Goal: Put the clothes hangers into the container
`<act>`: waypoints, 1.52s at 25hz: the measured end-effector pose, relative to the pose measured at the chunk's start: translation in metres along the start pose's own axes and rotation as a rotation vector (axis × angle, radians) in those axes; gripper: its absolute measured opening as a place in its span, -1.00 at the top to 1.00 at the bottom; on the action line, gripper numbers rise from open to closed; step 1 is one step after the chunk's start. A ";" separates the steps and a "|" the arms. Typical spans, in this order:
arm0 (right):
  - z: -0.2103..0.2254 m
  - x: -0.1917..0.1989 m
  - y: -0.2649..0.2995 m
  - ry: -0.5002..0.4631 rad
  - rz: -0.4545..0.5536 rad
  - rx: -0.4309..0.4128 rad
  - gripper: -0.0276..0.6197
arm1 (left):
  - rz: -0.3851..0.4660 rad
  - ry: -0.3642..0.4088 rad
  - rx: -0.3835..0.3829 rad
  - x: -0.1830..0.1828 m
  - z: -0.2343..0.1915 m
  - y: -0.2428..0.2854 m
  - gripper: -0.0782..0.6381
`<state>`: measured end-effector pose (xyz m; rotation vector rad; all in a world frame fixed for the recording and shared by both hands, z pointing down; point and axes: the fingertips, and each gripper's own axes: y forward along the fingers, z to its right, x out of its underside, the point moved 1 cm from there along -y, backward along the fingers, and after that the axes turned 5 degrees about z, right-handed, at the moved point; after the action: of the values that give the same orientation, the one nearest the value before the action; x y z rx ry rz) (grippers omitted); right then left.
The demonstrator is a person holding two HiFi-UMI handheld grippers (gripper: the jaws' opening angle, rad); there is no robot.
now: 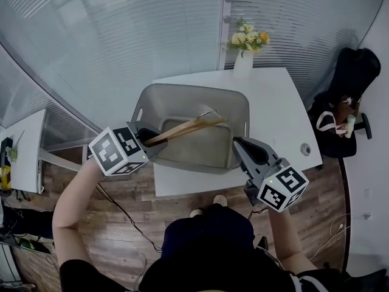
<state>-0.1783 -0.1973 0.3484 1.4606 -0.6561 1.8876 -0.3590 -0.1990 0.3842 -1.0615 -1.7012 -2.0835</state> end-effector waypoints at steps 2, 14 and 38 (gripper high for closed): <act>0.003 0.000 -0.001 0.007 -0.001 -0.001 0.81 | -0.025 0.012 0.013 -0.003 -0.001 0.005 0.72; 0.027 -0.004 -0.004 0.003 0.000 0.007 0.81 | -0.120 0.026 0.076 -0.007 -0.013 0.042 0.72; 0.052 -0.006 -0.017 0.034 0.021 0.031 0.81 | -0.276 0.139 0.050 0.011 -0.036 0.092 0.72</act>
<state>-0.1314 -0.2247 0.3553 1.4433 -0.6310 1.9426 -0.3246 -0.2565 0.4577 -0.6815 -1.9078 -2.2029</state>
